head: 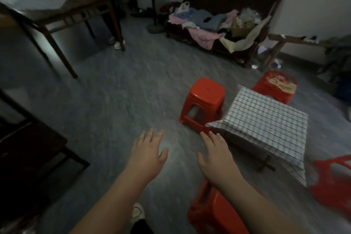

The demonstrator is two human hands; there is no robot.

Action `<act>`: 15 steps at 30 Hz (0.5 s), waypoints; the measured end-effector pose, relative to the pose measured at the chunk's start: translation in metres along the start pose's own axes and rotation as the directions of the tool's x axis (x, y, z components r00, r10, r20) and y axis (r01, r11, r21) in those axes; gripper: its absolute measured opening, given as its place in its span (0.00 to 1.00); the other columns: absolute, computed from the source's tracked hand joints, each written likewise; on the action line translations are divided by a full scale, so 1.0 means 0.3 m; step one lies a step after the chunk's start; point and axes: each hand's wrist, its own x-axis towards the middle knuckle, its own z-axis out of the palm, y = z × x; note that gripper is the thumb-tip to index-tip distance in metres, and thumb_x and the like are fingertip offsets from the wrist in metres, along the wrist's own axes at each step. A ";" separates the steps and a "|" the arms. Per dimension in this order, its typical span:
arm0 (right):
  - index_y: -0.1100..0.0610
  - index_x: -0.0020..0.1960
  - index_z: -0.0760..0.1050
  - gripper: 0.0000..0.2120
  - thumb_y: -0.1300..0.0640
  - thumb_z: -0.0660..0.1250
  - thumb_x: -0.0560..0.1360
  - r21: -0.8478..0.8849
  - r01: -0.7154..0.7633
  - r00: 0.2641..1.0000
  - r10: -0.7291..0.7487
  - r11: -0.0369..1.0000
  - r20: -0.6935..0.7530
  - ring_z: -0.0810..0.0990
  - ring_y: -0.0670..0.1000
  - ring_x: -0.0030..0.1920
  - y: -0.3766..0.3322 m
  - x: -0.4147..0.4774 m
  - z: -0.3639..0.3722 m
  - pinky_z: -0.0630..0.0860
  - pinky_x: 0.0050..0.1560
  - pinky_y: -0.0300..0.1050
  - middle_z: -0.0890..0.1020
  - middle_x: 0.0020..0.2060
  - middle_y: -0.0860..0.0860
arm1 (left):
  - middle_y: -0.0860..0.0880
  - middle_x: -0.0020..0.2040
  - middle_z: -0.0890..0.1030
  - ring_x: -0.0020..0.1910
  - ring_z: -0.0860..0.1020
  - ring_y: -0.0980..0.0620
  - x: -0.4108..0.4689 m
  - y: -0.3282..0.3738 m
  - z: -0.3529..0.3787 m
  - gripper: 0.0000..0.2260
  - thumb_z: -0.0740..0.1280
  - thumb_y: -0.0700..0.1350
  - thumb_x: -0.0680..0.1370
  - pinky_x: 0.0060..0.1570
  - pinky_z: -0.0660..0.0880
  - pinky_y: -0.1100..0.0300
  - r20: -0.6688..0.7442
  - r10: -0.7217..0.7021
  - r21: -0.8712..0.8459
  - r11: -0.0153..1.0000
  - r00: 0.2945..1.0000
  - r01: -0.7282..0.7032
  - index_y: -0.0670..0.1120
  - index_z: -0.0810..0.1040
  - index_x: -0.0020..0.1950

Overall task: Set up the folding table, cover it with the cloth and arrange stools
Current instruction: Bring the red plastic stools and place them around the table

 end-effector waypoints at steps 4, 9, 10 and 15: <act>0.50 0.80 0.54 0.32 0.47 0.61 0.79 0.040 0.000 1.000 0.000 0.999 0.001 0.50 0.53 0.79 -0.275 0.236 0.080 0.51 0.78 0.51 0.57 0.79 0.51 | 0.44 0.81 0.55 0.79 0.53 0.42 0.142 -0.296 -0.127 0.31 0.56 0.60 0.81 0.77 0.54 0.47 0.022 -0.028 0.022 0.999 0.999 0.028 0.52 0.53 0.81; 0.52 0.80 0.57 0.32 0.48 0.63 0.79 0.104 -0.001 1.000 0.002 0.995 -0.013 0.54 0.56 0.78 -0.583 0.493 0.168 0.54 0.78 0.53 0.61 0.78 0.54 | 0.45 0.81 0.57 0.79 0.55 0.42 0.326 -0.601 -0.302 0.33 0.49 0.63 0.77 0.76 0.56 0.48 0.003 -0.024 0.047 0.999 1.000 0.024 0.53 0.54 0.81; 0.53 0.79 0.58 0.32 0.48 0.63 0.78 0.104 0.003 1.000 -0.002 0.995 -0.013 0.54 0.57 0.78 -0.626 0.530 0.182 0.54 0.78 0.53 0.61 0.78 0.55 | 0.45 0.81 0.57 0.79 0.55 0.42 0.358 -0.644 -0.326 0.31 0.53 0.62 0.79 0.76 0.56 0.48 -0.001 -0.029 0.050 0.998 1.000 0.029 0.53 0.53 0.81; 0.54 0.79 0.58 0.32 0.48 0.63 0.79 0.093 0.020 0.999 -0.022 0.995 0.023 0.54 0.57 0.78 -0.741 0.692 0.229 0.53 0.78 0.52 0.60 0.78 0.55 | 0.44 0.80 0.58 0.79 0.55 0.41 0.503 -0.772 -0.387 0.30 0.58 0.59 0.81 0.76 0.56 0.46 -0.011 -0.085 -0.011 0.996 0.996 0.085 0.52 0.54 0.81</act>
